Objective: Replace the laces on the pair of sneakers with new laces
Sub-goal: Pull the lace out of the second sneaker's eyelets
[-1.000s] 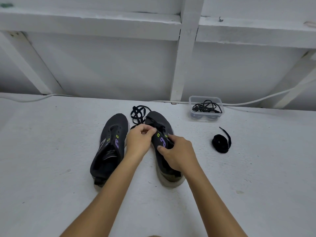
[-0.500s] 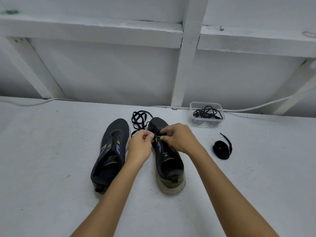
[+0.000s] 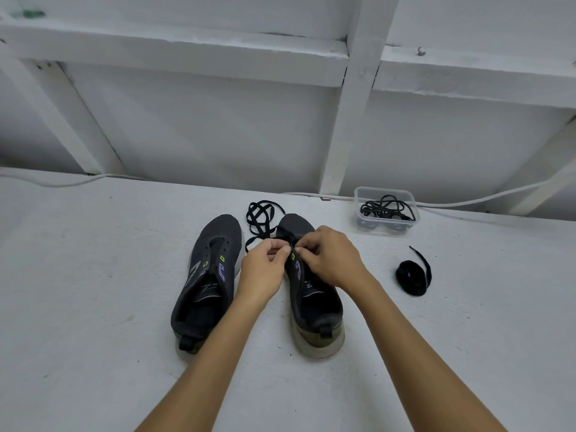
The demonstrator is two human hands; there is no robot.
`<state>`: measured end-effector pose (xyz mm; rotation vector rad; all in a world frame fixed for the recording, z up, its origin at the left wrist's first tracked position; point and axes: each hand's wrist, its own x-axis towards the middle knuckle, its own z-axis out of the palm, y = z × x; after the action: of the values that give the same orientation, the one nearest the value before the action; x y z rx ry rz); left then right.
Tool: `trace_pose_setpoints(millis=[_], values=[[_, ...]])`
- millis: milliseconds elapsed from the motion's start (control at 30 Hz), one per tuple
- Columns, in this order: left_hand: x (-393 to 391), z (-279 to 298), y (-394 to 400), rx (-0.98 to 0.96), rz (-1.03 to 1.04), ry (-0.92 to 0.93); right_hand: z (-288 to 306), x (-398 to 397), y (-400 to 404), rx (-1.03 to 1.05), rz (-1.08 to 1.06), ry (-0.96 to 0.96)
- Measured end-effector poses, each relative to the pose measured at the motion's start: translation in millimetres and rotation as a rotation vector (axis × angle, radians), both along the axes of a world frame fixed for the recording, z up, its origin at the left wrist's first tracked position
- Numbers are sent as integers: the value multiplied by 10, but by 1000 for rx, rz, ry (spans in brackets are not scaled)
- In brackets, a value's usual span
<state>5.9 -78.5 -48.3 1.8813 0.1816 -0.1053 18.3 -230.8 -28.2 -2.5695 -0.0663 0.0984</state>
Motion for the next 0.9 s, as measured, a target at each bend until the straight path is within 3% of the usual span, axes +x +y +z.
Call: trace_pose_setpoints(millis=[233,600,800,900], values=[[2,2,3,-2,-3,-11,-4,5,28,-104,62,-35],[6,21,16,51,-35,4,-103,24,43,53,-15,3],[59,81,5,203,-32,-59,-99,26,-18,245,-17,60],[79,98,-19,245,69,-130,-108,-12,-135,454,-138,49]])
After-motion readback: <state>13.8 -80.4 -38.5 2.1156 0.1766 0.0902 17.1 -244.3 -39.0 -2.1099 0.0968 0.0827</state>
